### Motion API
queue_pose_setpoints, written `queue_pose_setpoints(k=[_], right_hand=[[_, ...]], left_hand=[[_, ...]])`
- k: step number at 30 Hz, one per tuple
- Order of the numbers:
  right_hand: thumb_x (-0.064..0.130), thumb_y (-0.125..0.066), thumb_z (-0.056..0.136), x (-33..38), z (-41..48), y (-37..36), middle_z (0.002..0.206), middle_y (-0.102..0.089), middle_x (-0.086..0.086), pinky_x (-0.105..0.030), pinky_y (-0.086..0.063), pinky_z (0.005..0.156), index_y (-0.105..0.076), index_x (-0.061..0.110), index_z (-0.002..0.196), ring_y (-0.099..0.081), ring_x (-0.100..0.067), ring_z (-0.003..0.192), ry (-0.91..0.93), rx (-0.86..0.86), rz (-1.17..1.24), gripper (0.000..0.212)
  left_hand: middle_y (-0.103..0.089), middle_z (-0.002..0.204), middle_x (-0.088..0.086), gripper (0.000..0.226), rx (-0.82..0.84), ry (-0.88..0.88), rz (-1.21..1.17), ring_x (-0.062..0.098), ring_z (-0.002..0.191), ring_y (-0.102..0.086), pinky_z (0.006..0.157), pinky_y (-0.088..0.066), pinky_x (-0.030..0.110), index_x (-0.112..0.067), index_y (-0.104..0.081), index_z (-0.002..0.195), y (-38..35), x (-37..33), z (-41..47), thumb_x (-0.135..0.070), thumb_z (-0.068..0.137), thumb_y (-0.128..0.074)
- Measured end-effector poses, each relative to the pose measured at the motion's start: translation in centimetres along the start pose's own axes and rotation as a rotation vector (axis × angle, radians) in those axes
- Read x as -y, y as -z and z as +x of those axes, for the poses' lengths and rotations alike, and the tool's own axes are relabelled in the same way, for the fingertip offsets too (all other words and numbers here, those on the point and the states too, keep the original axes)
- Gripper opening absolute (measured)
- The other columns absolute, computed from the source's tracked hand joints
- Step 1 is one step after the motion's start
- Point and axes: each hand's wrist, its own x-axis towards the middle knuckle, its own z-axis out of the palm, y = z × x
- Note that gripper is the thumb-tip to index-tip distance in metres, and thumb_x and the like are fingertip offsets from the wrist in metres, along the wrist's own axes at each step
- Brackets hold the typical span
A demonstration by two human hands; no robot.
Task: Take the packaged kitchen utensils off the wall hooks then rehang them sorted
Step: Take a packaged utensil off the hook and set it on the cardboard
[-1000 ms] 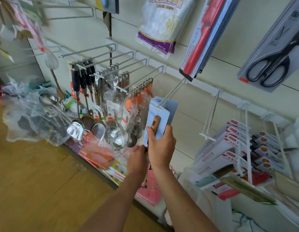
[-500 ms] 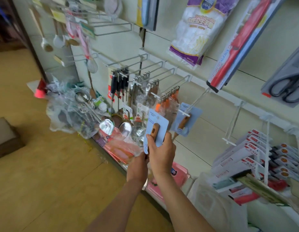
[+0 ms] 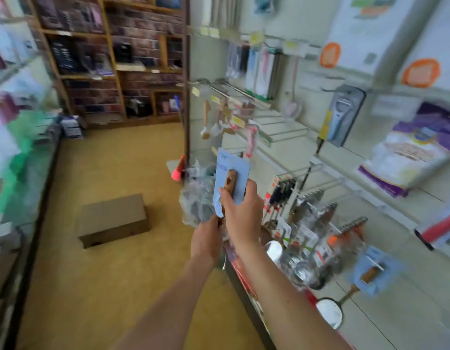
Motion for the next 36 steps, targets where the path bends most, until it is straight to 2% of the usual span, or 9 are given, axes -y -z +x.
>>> queue_pose_setpoints(k=[2,7,11,14,22,26,31,34,36], right_hand=[[0.053,-0.068,0.081,3.2,0.3,-1.8,0.09,-0.066,-0.004,-0.047,-0.054,0.068,-0.044,0.027,0.089,-0.062,-0.031,0.085,0.047,0.036,0.025,0.036],[0.042,-0.073,0.085,10.0,0.8,-4.7,0.085,-0.066,-0.004,-0.043,-0.054,0.063,-0.047,0.018,0.089,-0.064,-0.026,0.077,0.123,0.113,0.085,0.036],[0.035,-0.075,0.086,13.4,1.1,-6.3,0.084,-0.066,0.0,-0.027,-0.048,0.058,-0.046,0.019,0.088,-0.063,-0.02,0.074,0.142,0.152,0.122,0.033],[0.03,-0.076,0.086,15.6,1.4,-7.8,0.081,-0.061,0.007,-0.01,-0.042,0.054,-0.05,0.015,0.089,-0.06,-0.007,0.069,0.151,0.189,0.16,0.031],[0.032,-0.074,0.087,19.2,2.2,-14.2,0.083,-0.059,0.012,-0.012,-0.041,0.054,-0.051,0.012,0.094,-0.061,-0.009,0.075,0.181,0.289,0.18,0.031],[0.033,-0.075,0.086,21.0,2.8,-18.1,0.087,-0.066,0.004,-0.011,-0.041,0.053,-0.052,0.014,0.093,-0.065,-0.012,0.075,0.179,0.324,0.2,0.031],[0.026,-0.074,0.088,24.0,3.6,-22.1,0.085,-0.065,0.003,-0.008,-0.04,0.049,-0.051,0.009,0.093,-0.06,0.009,0.066,0.153,0.39,0.242,0.029],[0.024,-0.074,0.089,25.3,3.9,-23.9,0.088,-0.065,0.001,-0.006,-0.039,0.048,-0.049,0.009,0.092,-0.058,0.013,0.064,0.154,0.409,0.252,0.029],[0.024,-0.074,0.089,26.0,4.6,-24.9,0.089,-0.064,0.0,-0.006,-0.04,0.049,-0.049,0.009,0.092,-0.058,0.01,0.065,0.159,0.414,0.258,0.029]], left_hand=[[-0.066,0.086,0.011,0.018,-0.058,0.024,0.002,0.031,0.074,-0.057,0.059,-0.036,0.035,-0.012,-0.055,0.087,3.7,0.6,0.3,-0.016,0.097,-0.04],[-0.068,0.084,0.009,0.019,-0.174,0.044,-0.009,0.031,0.076,-0.061,0.06,-0.043,0.04,-0.011,-0.06,0.095,10.6,2.2,1.2,-0.02,0.098,-0.044],[-0.07,0.087,0.008,0.018,-0.217,0.041,0.003,0.031,0.079,-0.062,0.066,-0.05,0.043,-0.013,-0.062,0.105,14.3,3.2,1.6,-0.022,0.098,-0.048],[-0.071,0.089,0.005,0.018,-0.248,0.037,-0.004,0.029,0.08,-0.062,0.069,-0.051,0.043,-0.016,-0.064,0.107,16.5,4.1,1.9,-0.022,0.098,-0.049],[-0.07,0.086,0.004,0.018,-0.303,0.083,-0.007,0.026,0.077,-0.062,0.071,-0.053,0.044,-0.017,-0.065,0.106,21.5,7.9,5.0,-0.021,0.099,-0.049],[-0.07,0.085,0.0,0.018,-0.315,0.111,0.003,0.024,0.077,-0.063,0.072,-0.054,0.043,-0.02,-0.066,0.106,24.2,10.4,7.1,-0.022,0.099,-0.049],[-0.067,0.078,0.0,0.015,-0.335,0.131,0.001,0.023,0.071,-0.061,0.065,-0.052,0.04,-0.017,-0.065,0.098,28.1,13.0,9.8,-0.017,0.098,-0.05],[-0.068,0.08,0.0,0.015,-0.349,0.138,0.005,0.023,0.072,-0.062,0.068,-0.054,0.042,-0.016,-0.066,0.098,29.7,14.2,11.2,-0.017,0.098,-0.051],[-0.069,0.08,0.0,0.014,-0.358,0.131,0.011,0.022,0.072,-0.062,0.067,-0.054,0.042,-0.015,-0.065,0.098,30.5,14.6,12.0,-0.017,0.098,-0.051]])
